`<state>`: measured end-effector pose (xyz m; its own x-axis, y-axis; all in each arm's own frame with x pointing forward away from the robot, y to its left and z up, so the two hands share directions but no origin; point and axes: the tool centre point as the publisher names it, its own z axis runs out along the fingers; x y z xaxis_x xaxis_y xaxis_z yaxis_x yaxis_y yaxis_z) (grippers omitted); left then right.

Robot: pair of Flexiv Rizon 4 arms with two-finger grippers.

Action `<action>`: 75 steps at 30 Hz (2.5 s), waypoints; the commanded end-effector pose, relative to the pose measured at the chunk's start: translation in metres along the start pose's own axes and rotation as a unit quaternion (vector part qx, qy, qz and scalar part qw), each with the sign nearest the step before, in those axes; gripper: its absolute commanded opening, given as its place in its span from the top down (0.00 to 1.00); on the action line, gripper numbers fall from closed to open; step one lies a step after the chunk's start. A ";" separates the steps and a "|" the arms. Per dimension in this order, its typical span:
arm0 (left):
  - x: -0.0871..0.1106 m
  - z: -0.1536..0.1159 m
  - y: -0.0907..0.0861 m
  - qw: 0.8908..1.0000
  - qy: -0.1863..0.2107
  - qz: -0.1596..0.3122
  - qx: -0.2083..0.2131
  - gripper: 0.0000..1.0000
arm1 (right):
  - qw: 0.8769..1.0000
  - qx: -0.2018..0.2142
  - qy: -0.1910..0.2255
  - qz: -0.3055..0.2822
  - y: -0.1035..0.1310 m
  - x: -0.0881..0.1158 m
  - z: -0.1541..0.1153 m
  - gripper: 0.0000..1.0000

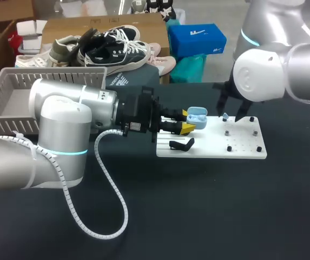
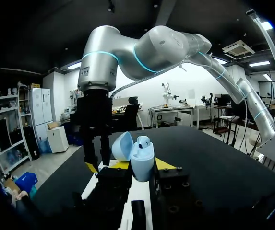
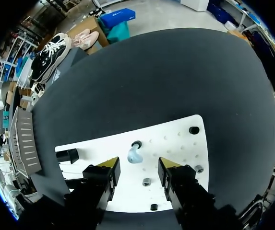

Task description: Pick up each earbud case from the left stands, insert the matching earbuds, close the lid, and place the case in the box.

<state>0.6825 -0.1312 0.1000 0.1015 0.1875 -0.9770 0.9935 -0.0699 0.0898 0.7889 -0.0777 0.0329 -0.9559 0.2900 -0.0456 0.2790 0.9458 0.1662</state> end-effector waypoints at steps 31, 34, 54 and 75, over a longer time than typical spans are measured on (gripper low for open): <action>0.000 0.000 -0.001 1.000 0.000 0.001 -0.002 1.00 | 1.000 -0.001 0.012 -0.004 0.009 -0.003 0.007 0.59; 0.000 0.000 -0.001 1.000 0.000 0.001 -0.002 1.00 | 1.000 0.001 0.012 -0.003 0.009 -0.003 0.009 0.60; 0.000 0.000 -0.001 1.000 0.000 0.001 -0.002 1.00 | 1.000 0.007 0.014 0.006 0.007 -0.003 0.012 0.86; 0.000 0.000 -0.001 1.000 0.000 0.001 -0.002 1.00 | 1.000 0.013 -0.008 0.013 0.000 0.009 -0.012 1.00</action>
<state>0.6825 -0.1313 0.1000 0.1015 0.1875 -0.9770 0.9935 -0.0699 0.0898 0.7953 -0.0743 0.0339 -0.9491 0.3136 -0.0293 0.3069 0.9418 0.1373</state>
